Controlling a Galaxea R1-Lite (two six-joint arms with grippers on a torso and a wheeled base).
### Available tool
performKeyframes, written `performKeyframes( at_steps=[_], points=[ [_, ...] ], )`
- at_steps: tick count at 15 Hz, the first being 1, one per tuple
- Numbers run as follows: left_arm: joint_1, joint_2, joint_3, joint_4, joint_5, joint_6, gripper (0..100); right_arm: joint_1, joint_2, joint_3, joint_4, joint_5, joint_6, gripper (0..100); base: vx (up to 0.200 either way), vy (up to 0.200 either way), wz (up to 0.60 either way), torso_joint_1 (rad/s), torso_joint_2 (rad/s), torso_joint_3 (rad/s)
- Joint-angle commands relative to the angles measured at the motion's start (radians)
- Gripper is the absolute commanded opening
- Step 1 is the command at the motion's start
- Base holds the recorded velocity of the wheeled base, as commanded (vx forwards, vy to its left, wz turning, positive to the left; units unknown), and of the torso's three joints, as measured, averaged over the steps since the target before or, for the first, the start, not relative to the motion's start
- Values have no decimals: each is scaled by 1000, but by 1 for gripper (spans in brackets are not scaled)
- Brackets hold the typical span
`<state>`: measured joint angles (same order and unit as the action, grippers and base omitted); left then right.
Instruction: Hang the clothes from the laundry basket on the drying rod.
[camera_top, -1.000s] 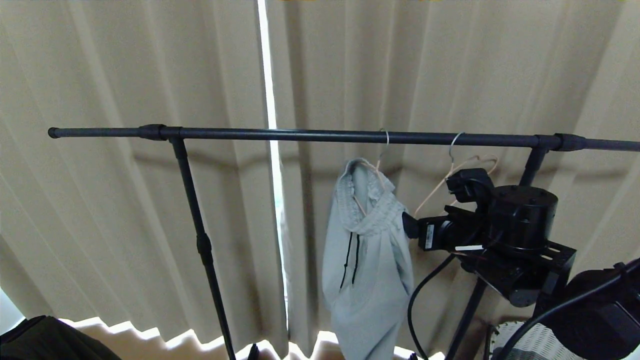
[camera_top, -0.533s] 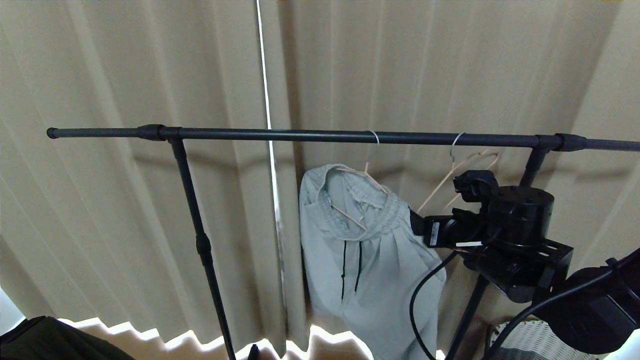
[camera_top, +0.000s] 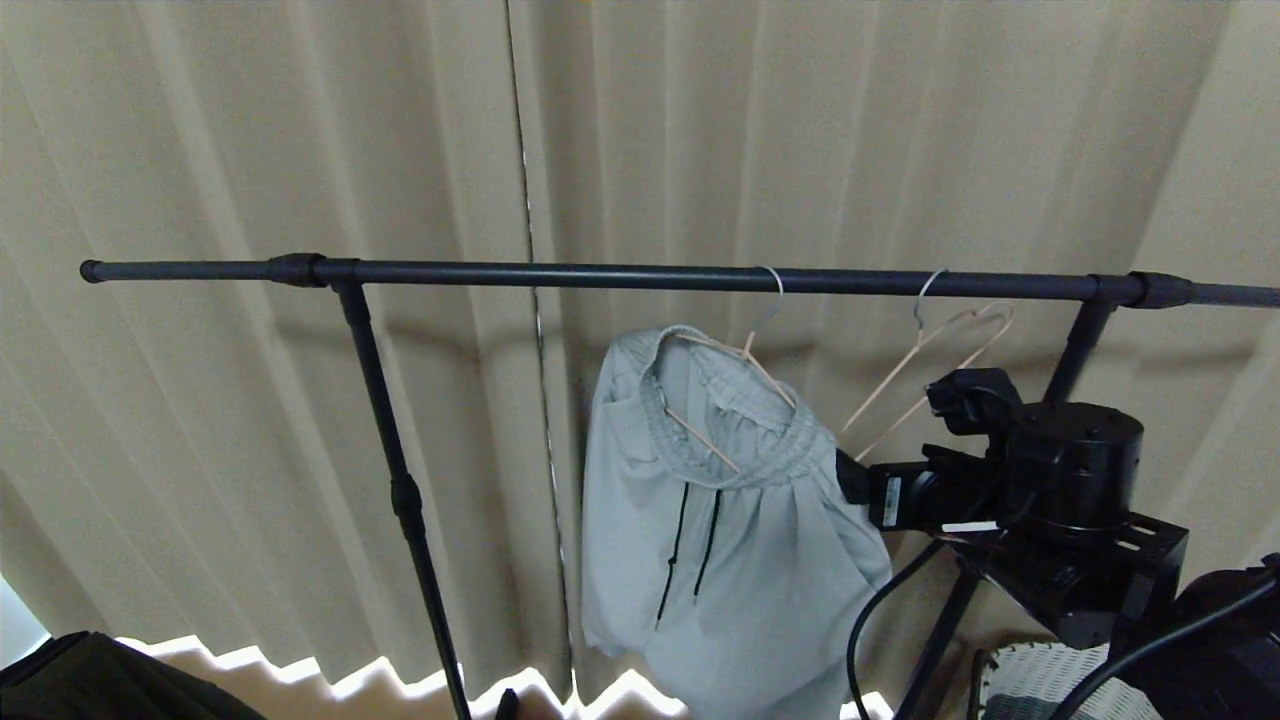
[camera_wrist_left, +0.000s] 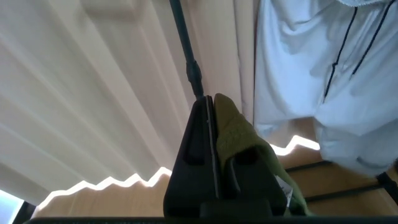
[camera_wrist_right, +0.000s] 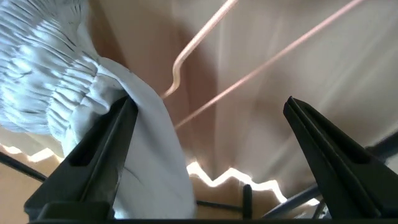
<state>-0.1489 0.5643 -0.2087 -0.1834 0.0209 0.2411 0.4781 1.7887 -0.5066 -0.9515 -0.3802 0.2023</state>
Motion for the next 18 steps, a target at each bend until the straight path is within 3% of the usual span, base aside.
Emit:
performKeyframes(
  at_steps=[1,3,6,11,15,18],
  points=[
    [0,0,-1,-1,1,0,0,1,-29,-3,-1,1,0,100,0,0,0,0,0,0],
    [0,0,-1,-1,1,0,0,1,-32,-15,-6,20,3,100,0,0,0,0,0,0],
    [0,0,-3,-1,1,0,0,1,-40,-3,-104,27,-6,100,0,0,0,0,0,0],
    [0,-7,-1,-1,1,17,0,1,-124,19,-95,27,-8,100,0,0,0,0,0,0],
    [0,-7,-1,-1,1,18,0,-1,-158,95,-92,30,-43,100,0,0,0,0,0,0],
    [0,-6,-1,-1,1,17,0,-3,-198,120,-82,72,-69,100,0,0,0,0,0,0]
  ],
)
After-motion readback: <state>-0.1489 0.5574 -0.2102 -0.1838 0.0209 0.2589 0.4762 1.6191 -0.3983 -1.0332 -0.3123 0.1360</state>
